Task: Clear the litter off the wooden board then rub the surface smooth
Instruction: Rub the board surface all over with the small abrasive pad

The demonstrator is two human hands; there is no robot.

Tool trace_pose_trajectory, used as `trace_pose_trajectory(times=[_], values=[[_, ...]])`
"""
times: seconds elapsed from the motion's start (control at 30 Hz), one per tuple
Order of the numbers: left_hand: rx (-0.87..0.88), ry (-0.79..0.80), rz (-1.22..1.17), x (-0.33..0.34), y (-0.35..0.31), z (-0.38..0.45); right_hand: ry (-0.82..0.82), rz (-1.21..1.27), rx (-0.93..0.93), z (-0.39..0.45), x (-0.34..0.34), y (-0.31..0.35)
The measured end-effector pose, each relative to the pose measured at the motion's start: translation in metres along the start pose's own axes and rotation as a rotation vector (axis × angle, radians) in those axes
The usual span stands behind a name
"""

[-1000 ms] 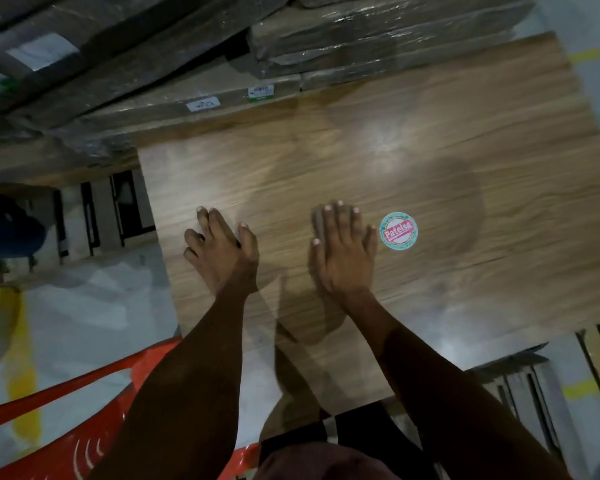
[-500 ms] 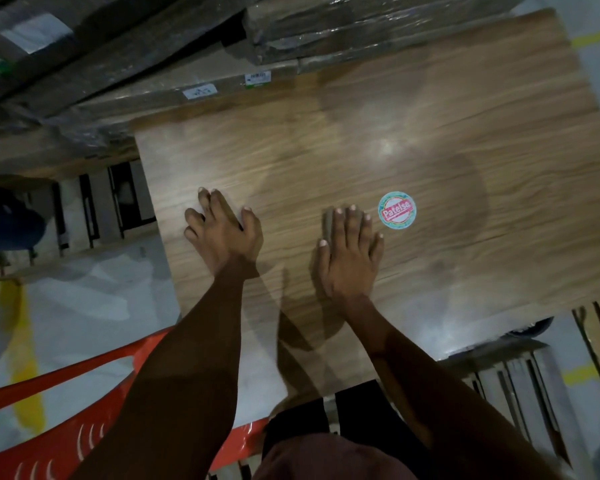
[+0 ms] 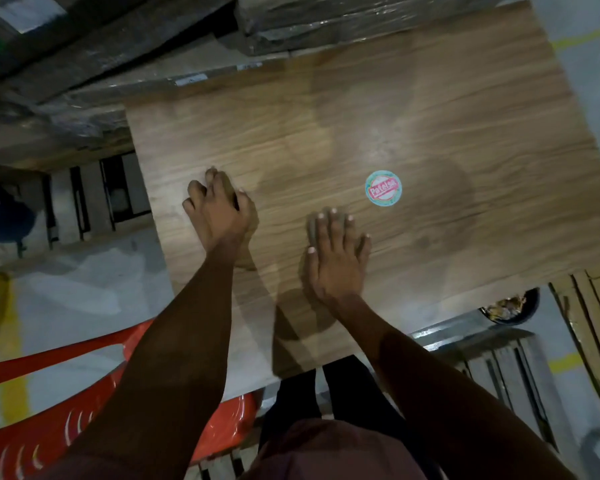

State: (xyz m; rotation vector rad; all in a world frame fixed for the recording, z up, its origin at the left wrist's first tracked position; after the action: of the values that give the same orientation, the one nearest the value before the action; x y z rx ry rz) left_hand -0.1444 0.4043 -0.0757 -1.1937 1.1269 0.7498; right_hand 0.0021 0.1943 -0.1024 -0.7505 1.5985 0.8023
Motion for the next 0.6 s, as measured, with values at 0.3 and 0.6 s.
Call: trace_pose_trajectory(times=[0.3,0.6], values=[[-0.08,0.036,-0.028,0.027,-0.012,-0.046,0.002,0.024,-0.005,-0.025,0.0,-0.008],[-0.005,0.133,0.029,0.042,-0.028,-0.109,0.079,0.013,-0.234,-0.071,0.01,0.008]])
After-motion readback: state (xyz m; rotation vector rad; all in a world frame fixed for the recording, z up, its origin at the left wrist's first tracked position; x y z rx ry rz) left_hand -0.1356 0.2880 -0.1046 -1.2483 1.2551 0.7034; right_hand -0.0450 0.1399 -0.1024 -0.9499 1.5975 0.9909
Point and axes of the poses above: each hand's wrist, its own z-axis towards the middle knuckle, its own x-axis out of the palm, y = z × x, the point moved 8 cm from there along z, towards the middle knuckle, and after that the axes turned 5 degrees about -z, right-handed, at the moved point
